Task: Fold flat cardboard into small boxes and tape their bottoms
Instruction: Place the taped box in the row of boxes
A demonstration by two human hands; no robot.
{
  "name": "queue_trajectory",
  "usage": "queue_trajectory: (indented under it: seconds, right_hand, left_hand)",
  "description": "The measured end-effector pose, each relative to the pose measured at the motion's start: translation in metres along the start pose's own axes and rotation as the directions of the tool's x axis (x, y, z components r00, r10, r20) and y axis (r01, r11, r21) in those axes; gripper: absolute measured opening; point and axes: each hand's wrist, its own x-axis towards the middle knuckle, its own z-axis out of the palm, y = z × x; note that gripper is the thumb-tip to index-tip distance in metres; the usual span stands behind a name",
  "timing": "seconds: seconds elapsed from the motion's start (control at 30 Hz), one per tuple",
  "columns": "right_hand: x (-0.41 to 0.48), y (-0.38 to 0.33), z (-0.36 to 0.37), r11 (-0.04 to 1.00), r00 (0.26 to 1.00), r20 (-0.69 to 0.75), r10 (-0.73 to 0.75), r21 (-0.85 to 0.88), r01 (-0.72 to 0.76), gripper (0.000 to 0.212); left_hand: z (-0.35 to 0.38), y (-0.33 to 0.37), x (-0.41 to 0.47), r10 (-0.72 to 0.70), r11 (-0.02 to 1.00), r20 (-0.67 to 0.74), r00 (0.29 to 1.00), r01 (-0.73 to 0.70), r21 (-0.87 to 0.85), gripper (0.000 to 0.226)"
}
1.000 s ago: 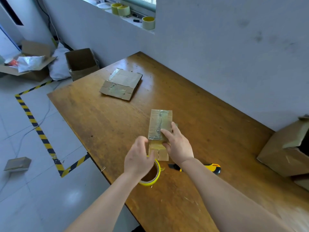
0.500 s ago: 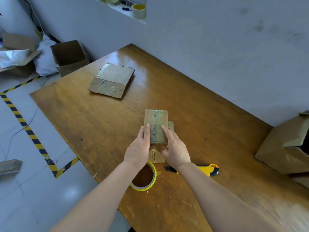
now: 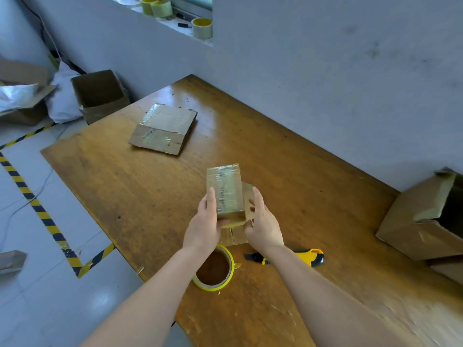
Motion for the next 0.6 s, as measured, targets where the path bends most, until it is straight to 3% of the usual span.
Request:
queue_trajectory:
  seconds: [0.1,0.23,0.3,0.37,0.47,0.6]
  right_hand:
    - [0.004,-0.003,-0.011,0.955,0.971,-0.052,0.233,0.203,-0.218,0.059]
    - [0.013,-0.008,-0.024,0.741,0.868,0.111,0.484,0.475,-0.474,0.06]
    - [0.012,-0.011,-0.027,0.639,0.858,0.152,0.491,0.607,-0.473,0.051]
    - [0.01,-0.015,-0.029,0.6,0.882,0.114,0.456,0.693,-0.4,0.041]
    - [0.005,-0.022,-0.036,0.688,0.913,-0.024,0.407,0.666,-0.289,0.035]
    - [-0.005,-0.03,-0.048,0.865,0.918,-0.26,0.298,0.481,-0.144,0.021]
  left_hand:
    - [-0.011,0.002,0.004,-0.147,0.949,-0.009,0.989,0.138,-0.283,0.086]
    - [-0.015,-0.005,0.008,-0.243,0.781,0.064,0.968,0.235,-0.579,0.084]
    - [-0.016,-0.004,0.006,-0.254,0.675,0.116,0.96,0.262,-0.69,0.083]
    - [-0.015,-0.003,0.005,-0.262,0.576,0.178,0.948,0.302,-0.76,0.083]
    - [-0.014,-0.001,0.003,-0.282,0.578,0.233,0.931,0.358,-0.733,0.088]
    - [-0.018,0.016,-0.002,-0.364,0.798,0.141,0.921,0.386,-0.463,0.088]
